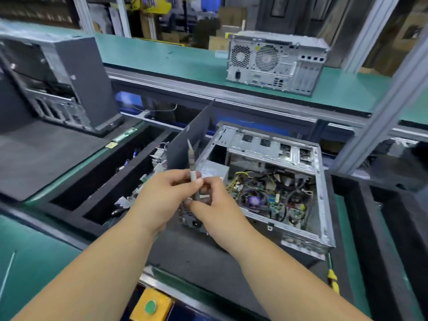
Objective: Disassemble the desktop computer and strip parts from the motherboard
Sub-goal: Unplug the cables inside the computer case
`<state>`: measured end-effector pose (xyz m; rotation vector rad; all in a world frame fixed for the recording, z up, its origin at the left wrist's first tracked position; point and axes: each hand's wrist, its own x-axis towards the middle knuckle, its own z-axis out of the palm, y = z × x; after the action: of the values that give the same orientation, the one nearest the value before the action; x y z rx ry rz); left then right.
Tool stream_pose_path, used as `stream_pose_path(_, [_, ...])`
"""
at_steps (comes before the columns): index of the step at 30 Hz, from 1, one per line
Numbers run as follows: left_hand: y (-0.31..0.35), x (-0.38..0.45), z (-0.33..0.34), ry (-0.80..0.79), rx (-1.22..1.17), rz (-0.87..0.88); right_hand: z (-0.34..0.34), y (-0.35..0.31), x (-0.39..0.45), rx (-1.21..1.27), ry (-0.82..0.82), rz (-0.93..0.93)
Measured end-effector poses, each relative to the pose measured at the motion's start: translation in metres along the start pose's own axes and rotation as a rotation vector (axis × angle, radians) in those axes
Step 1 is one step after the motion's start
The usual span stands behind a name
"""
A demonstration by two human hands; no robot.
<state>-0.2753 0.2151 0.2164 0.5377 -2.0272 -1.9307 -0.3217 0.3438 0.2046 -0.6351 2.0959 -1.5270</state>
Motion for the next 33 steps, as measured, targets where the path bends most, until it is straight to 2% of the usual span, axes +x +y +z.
stream_pose_path(4, [-0.014,-0.003,-0.051,0.063,0.054,-0.019,0.035,-0.006,0.008,0.033,-0.08,0.012])
stream_pose_path(13, [-0.063,-0.016,-0.141,0.149,0.458,-0.092,0.106,-0.012,0.024,-0.047,-0.155,0.05])
stream_pose_path(17, [-0.103,-0.024,-0.179,0.191,0.724,-0.193,0.139,-0.005,0.028,-0.044,-0.182,0.103])
stream_pose_path(20, [-0.14,-0.037,-0.207,0.225,0.872,-0.338,0.16,0.003,0.029,-0.088,-0.224,0.142])
stream_pose_path(26, [-0.206,-0.069,-0.254,0.259,0.91,-0.631,0.193,0.017,0.026,-0.109,-0.295,0.197])
stream_pose_path(33, [-0.24,-0.071,-0.271,0.276,1.086,-0.731,0.219,0.022,0.016,-0.127,-0.329,0.212])
